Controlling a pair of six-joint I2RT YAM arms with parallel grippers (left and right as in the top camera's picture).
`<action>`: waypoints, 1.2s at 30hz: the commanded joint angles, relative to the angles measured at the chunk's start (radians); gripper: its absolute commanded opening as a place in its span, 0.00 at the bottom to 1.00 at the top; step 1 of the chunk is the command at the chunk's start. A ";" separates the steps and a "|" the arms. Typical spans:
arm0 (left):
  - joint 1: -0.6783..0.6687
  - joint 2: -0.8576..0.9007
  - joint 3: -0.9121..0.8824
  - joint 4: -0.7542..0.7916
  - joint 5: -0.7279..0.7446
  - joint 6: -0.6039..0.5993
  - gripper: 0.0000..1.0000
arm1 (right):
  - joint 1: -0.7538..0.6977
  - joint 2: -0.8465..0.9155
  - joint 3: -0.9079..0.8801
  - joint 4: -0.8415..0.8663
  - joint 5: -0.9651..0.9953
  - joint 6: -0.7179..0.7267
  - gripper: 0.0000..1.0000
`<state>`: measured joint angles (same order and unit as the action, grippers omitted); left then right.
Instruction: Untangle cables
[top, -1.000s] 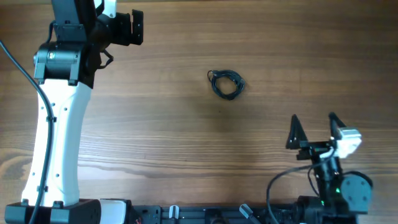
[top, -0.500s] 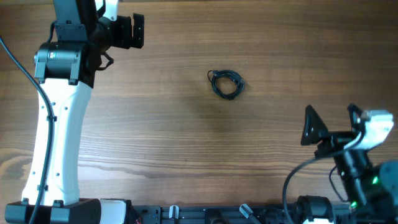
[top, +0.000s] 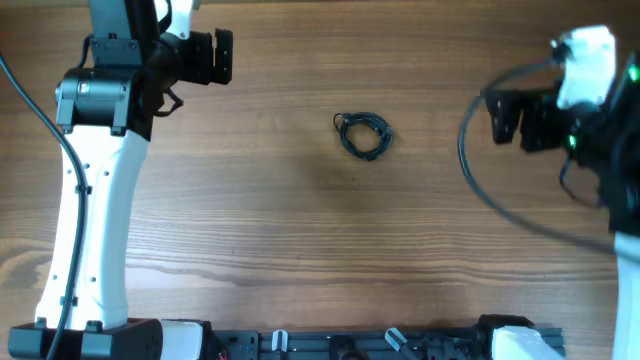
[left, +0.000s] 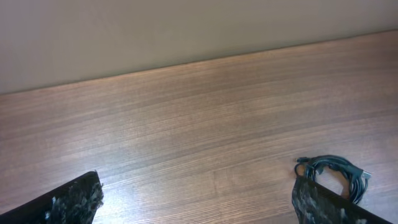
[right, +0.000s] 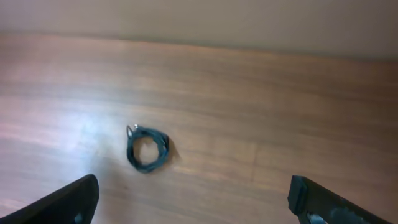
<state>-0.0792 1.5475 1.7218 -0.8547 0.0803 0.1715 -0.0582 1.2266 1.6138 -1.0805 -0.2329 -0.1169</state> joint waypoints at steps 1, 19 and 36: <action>-0.004 0.007 0.019 -0.006 0.016 0.004 1.00 | -0.004 0.138 0.082 -0.036 -0.013 -0.098 1.00; -0.004 0.007 0.019 -0.033 0.027 0.001 1.00 | -0.004 0.264 0.082 0.055 -0.036 -0.168 1.00; -0.037 0.212 0.016 -0.018 0.212 -0.037 0.99 | -0.004 0.264 0.082 0.192 0.157 -0.004 1.00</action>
<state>-0.0917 1.7191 1.7218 -0.8688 0.2611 0.1474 -0.0582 1.4868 1.6745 -0.9096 -0.1532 -0.1825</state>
